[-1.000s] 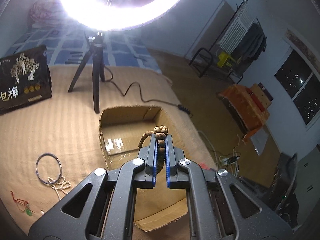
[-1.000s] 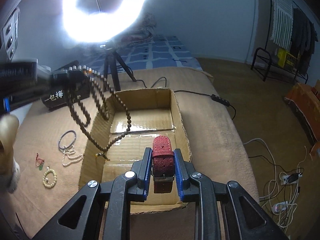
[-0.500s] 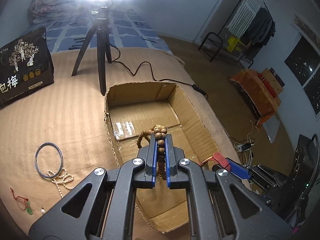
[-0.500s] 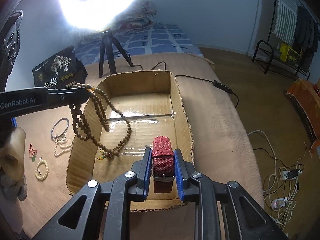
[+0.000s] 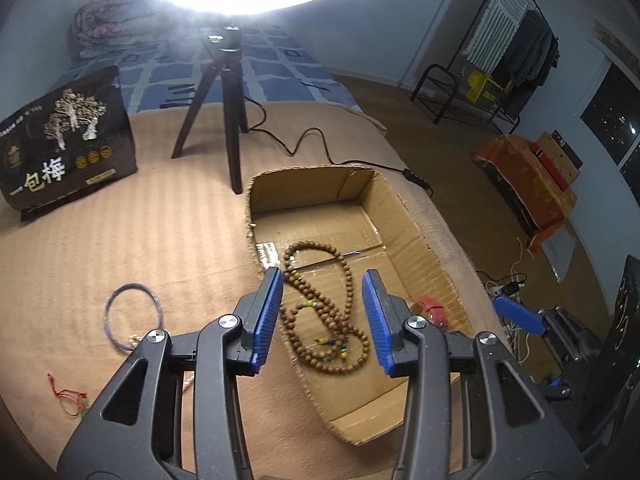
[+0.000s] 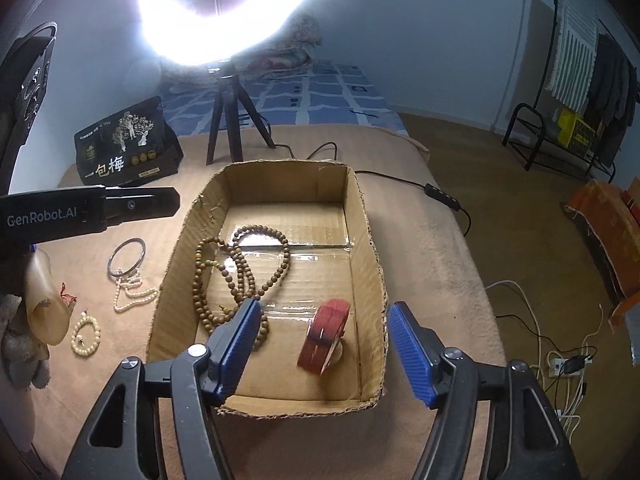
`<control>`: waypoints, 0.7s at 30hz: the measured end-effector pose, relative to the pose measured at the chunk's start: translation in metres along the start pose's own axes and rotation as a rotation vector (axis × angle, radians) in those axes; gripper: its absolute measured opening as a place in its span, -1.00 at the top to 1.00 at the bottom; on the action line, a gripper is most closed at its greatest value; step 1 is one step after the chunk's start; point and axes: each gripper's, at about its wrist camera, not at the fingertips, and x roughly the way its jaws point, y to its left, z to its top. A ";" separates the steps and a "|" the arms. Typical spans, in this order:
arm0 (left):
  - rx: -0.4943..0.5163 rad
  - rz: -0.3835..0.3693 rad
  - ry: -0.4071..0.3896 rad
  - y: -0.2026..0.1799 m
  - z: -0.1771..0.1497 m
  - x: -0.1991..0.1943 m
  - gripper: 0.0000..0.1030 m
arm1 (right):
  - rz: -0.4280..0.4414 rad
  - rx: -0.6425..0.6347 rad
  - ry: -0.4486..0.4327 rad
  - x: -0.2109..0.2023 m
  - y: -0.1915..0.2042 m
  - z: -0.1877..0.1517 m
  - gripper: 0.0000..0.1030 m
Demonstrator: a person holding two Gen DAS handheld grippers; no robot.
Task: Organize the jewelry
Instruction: 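Open both tools to drop the mala and watch into the box, then grasp the green jade pendant with the left tool while the right tool grasps the pearl necklace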
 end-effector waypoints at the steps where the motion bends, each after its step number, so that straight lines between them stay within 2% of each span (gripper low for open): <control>1: 0.002 0.006 -0.003 0.001 0.000 -0.003 0.19 | -0.001 -0.004 -0.007 -0.002 0.001 0.001 -0.46; 10: 0.032 0.034 -0.048 0.023 -0.006 -0.047 0.19 | 0.004 -0.027 -0.082 -0.026 0.023 0.010 -0.82; 11: 0.043 0.038 -0.054 0.027 -0.007 -0.052 0.11 | 0.001 -0.033 -0.092 -0.028 0.027 0.011 -0.87; 12: 0.054 0.047 -0.061 0.031 -0.008 -0.058 -0.08 | 0.000 -0.036 -0.098 -0.029 0.028 0.011 -0.88; 14: 0.069 0.071 -0.083 0.039 -0.012 -0.071 -0.25 | -0.004 -0.043 -0.113 -0.030 0.034 0.012 -0.90; 17: 0.068 0.094 -0.092 0.055 -0.018 -0.084 -0.27 | 0.014 -0.037 -0.126 -0.031 0.041 0.013 -0.90; 21: 0.012 0.124 -0.084 0.087 -0.028 -0.100 -0.27 | 0.058 -0.023 -0.139 -0.033 0.052 0.016 -0.90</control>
